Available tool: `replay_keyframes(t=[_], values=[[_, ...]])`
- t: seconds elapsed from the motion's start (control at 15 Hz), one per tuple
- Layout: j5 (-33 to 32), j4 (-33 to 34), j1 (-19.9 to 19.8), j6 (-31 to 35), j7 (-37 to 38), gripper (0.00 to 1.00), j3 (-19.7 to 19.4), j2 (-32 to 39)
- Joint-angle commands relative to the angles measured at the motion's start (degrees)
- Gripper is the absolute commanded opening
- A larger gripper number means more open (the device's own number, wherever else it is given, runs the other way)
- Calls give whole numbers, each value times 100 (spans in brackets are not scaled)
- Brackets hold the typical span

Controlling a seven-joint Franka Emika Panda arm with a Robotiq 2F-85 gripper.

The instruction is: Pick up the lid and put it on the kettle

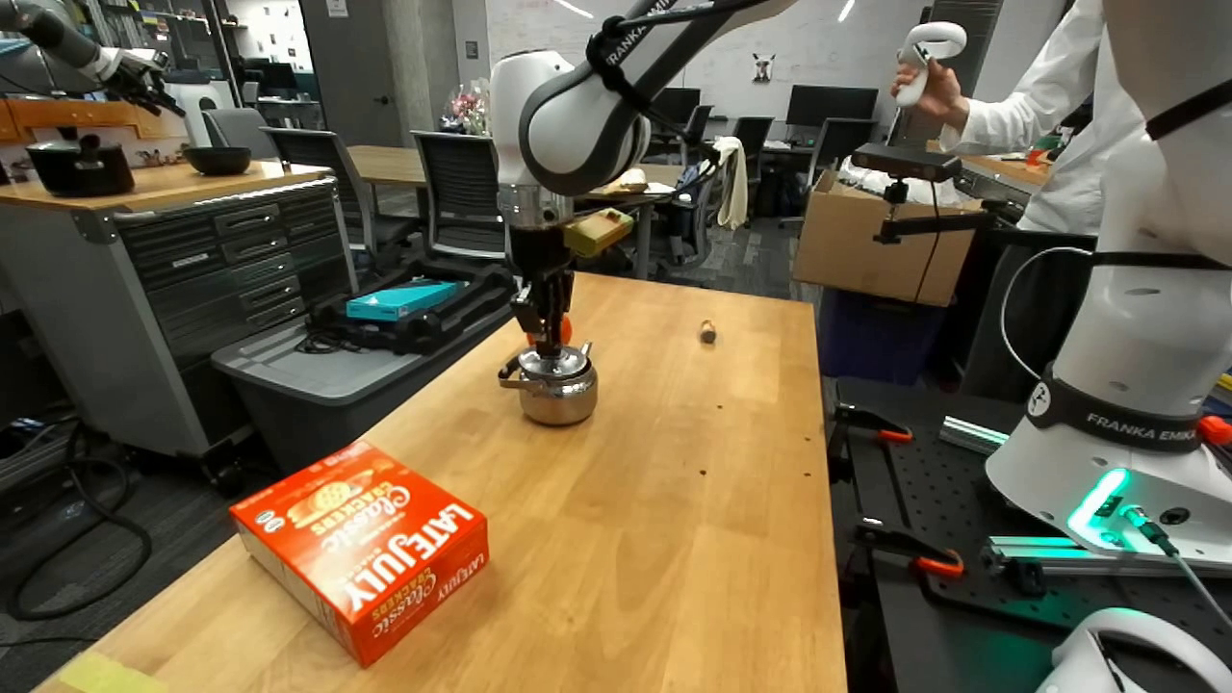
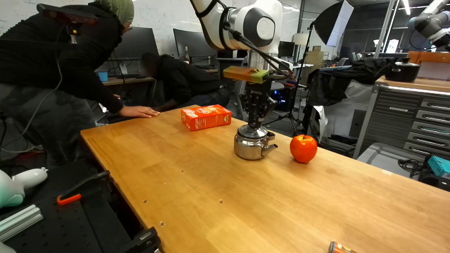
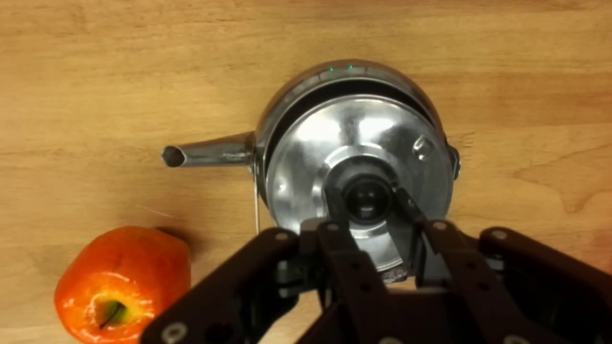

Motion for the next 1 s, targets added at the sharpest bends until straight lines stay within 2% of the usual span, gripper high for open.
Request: replay_keyframes(t=[0.0,0.93], values=[[-95,52,83,41,-8,7,-79,75],[-182,-606,62,246,-62,7,-119,-325]])
